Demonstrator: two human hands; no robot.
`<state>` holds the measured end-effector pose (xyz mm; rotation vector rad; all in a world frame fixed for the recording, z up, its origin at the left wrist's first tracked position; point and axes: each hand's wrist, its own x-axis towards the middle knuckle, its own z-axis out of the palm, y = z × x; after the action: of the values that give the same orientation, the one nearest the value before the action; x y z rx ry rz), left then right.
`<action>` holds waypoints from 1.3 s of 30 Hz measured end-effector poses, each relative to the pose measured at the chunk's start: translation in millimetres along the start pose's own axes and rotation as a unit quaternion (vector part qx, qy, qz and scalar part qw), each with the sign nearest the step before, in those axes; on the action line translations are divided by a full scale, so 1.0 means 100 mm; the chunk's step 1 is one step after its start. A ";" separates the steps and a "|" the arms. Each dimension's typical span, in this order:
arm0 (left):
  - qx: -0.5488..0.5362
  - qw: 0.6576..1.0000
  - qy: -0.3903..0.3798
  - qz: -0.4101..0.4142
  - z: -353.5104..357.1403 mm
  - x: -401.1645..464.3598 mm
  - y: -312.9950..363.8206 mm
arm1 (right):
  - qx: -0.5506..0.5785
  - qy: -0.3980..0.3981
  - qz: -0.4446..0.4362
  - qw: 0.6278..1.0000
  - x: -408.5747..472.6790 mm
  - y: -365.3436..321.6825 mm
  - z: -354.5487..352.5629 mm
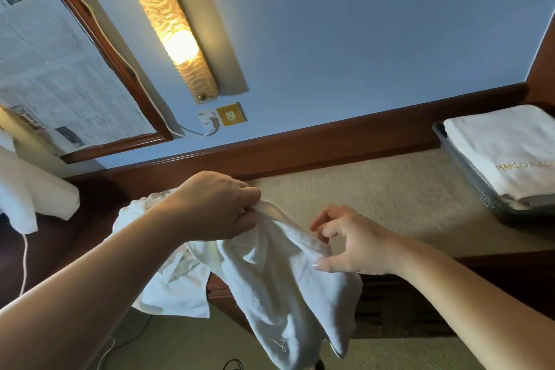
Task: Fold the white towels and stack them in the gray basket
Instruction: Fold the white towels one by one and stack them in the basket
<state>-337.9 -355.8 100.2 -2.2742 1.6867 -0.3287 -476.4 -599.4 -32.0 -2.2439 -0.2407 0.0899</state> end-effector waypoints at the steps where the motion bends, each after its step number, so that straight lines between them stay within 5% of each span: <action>1: -0.003 1.000 0.005 0.002 0.00 0.01 0.01 | -0.014 -0.008 -0.003 1.000 -0.01 0.01 0.03; 4: -0.005 1.000 0.020 0.021 -0.01 0.08 0.09 | -0.051 -0.012 -0.040 0.998 -0.03 -0.02 0.16; 7: 0.000 0.999 0.031 0.029 -0.01 0.13 0.14 | -0.109 0.076 -0.115 0.984 -0.01 -0.05 0.32; 11: 0.004 0.999 0.020 0.027 0.00 0.14 0.13 | -0.303 0.232 -0.227 0.896 0.02 -0.12 0.45; 15: -0.001 1.000 0.007 0.028 0.01 0.13 0.13 | -0.361 0.262 -0.295 0.845 0.00 -0.09 0.52; 21: 0.002 0.999 -0.023 0.032 0.08 0.12 0.19 | -0.372 0.176 -0.288 0.864 0.04 -0.02 0.49; 26: 0.007 0.997 -0.067 0.039 0.17 0.09 0.23 | -0.457 0.097 -0.263 0.844 0.07 0.03 0.54; 34: 0.006 0.997 -0.071 0.028 0.24 0.09 0.18 | -0.402 0.150 -0.256 0.867 0.03 0.21 0.39; 39: 0.012 0.997 -0.051 0.059 0.22 0.21 0.26 | -0.349 0.138 -0.177 0.910 0.04 0.17 0.42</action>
<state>-347.7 -380.5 70.4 -2.1250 1.7450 -0.2029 -476.2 -576.8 -71.3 -2.8299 -0.5925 -0.5951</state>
